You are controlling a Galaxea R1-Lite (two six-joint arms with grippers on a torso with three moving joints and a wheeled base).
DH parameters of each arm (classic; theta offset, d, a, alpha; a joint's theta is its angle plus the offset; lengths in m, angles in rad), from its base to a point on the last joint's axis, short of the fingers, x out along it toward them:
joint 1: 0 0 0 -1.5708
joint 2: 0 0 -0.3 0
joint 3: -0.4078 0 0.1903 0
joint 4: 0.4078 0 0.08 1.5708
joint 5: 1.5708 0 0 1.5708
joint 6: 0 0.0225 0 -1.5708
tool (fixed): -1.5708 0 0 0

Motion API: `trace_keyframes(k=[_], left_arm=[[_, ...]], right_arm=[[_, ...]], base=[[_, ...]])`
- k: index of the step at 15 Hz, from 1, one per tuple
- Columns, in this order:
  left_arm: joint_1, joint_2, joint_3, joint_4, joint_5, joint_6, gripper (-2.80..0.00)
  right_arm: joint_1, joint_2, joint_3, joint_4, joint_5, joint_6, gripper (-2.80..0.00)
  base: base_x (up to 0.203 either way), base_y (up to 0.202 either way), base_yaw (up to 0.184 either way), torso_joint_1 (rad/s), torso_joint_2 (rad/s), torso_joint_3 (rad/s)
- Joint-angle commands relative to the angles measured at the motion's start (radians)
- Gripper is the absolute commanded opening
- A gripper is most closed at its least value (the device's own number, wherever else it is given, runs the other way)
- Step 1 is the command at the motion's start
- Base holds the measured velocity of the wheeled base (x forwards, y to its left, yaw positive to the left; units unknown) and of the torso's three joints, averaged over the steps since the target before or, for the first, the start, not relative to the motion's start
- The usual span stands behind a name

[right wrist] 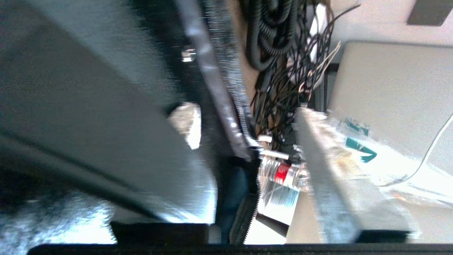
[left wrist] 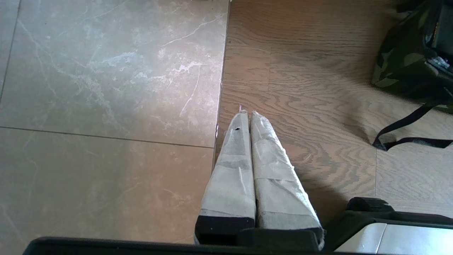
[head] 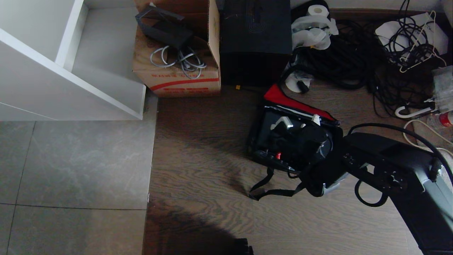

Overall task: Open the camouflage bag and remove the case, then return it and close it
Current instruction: Lift the black box

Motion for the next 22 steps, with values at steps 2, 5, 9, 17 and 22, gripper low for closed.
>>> trace_keyframes(k=[2,5,9,17,22], left_arm=[[0.001,-0.002,0.011,-0.001,0.0,0.0,-2.8],[0.001,-0.002,0.011,-0.001,0.0,0.0,-2.8],[0.001,-0.002,0.011,-0.001,0.0,0.0,-2.8],[0.001,0.0,0.011,-0.001,0.0,0.001,-2.8],[0.001,0.0,0.011,-0.001,0.0,0.0,-2.8]], right_arm=[[0.005,0.002,0.007,-0.01,-0.007,-0.005,-2.8],[0.017,-0.023,0.025,-0.01,-0.009,-0.006,-2.8],[0.038,-0.091,0.033,-0.01,-0.017,-0.007,-2.8],[0.071,-0.351,0.088,-0.01,-0.018,-0.15,-2.8],[0.118,-0.446,0.179,-0.01,-0.018,-0.179,-2.8]], base=[[0.0,0.0,0.0,0.0,0.0,0.0],[0.0,0.0,0.0,0.0,0.0,0.0],[0.0,0.0,0.0,0.0,0.0,0.0],[0.0,0.0,0.0,0.0,0.0,0.0],[0.0,0.0,0.0,0.0,0.0,0.0]])
